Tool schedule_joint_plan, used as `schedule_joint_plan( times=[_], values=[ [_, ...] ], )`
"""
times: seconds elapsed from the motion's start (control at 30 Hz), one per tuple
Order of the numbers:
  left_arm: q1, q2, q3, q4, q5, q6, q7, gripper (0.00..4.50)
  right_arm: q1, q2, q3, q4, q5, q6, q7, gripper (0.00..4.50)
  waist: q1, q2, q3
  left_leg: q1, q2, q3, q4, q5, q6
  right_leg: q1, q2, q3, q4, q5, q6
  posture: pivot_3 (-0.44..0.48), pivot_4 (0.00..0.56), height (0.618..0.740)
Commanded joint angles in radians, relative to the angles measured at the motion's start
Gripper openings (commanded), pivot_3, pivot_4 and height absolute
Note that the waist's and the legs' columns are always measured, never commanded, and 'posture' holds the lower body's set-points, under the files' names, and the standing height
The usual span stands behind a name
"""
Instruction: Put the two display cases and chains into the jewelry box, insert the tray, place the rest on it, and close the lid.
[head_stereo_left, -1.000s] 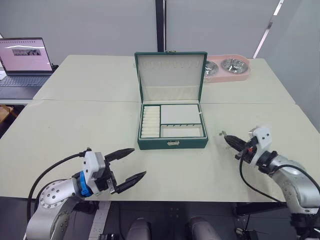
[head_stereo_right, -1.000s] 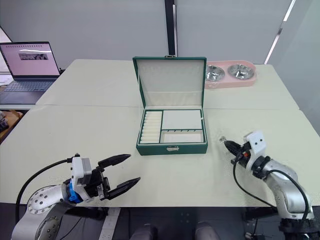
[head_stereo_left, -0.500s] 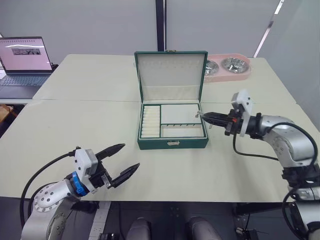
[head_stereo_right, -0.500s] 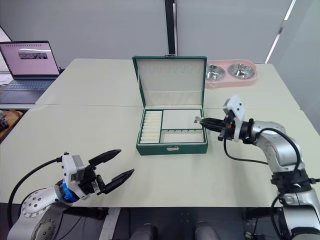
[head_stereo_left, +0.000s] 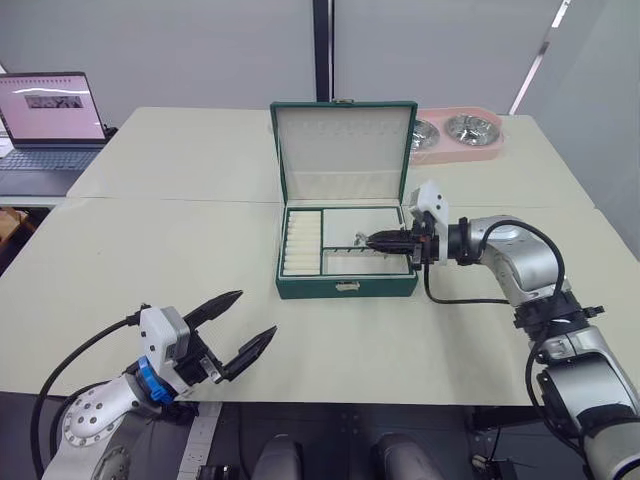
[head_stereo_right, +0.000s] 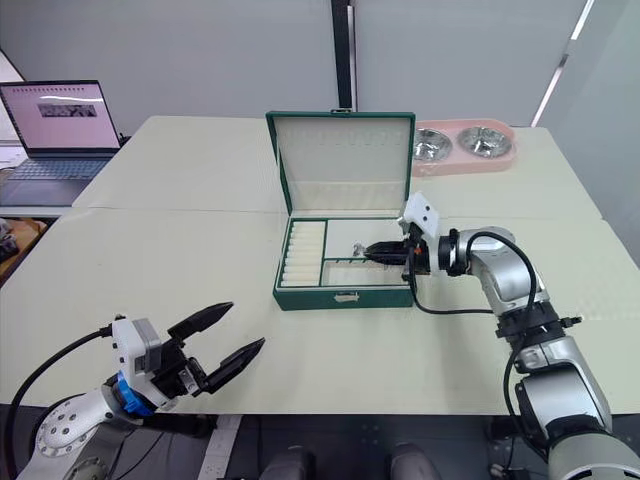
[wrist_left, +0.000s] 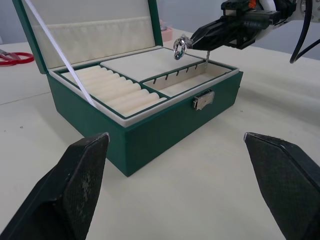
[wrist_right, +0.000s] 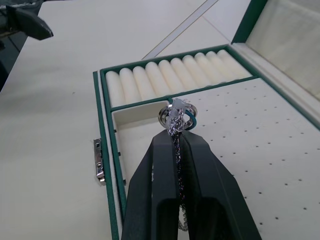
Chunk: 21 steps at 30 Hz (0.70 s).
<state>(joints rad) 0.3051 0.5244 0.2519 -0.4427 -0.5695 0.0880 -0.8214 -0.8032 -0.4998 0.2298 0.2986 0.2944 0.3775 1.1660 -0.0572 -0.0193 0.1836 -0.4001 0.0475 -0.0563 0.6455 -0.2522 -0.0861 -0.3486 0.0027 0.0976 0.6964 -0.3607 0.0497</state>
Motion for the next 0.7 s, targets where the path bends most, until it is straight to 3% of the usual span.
schedule_joint_plan(
  times=[0.03, 0.3, 0.7],
  values=[
    [0.011, -0.002, 0.018, -0.045, -0.01, -0.005, 0.012, 4.5, -0.019, 0.004, 0.002, 0.002, -0.017, -0.042, 0.04, 0.02, 0.0, 0.0, 0.0, 0.0, 0.0, 0.0, 0.0, 0.0, 0.0, 0.0, 0.0, 0.0, 0.0, 0.0, 0.0, 0.0, 0.15, 0.74],
    [0.013, 0.0, 0.012, -0.058, -0.008, -0.002, 0.023, 4.5, -0.033, 0.016, -0.005, 0.045, -0.048, -0.07, 0.042, 0.02, 0.0, 0.0, 0.0, 0.0, 0.0, 0.0, 0.0, 0.0, 0.0, 0.0, 0.0, 0.0, 0.0, 0.0, 0.0, 0.0, 0.15, 0.74],
    [-0.06, 0.013, 0.011, -0.041, -0.006, 0.061, 0.069, 4.5, -0.018, 0.001, -0.094, -0.022, 0.024, -0.003, 0.039, 3.22, 0.0, 0.0, 0.0, 0.0, 0.0, 0.0, 0.0, 0.0, 0.0, 0.0, 0.0, 0.0, 0.0, 0.0, 0.0, 0.0, 0.15, 0.74]
  ],
)
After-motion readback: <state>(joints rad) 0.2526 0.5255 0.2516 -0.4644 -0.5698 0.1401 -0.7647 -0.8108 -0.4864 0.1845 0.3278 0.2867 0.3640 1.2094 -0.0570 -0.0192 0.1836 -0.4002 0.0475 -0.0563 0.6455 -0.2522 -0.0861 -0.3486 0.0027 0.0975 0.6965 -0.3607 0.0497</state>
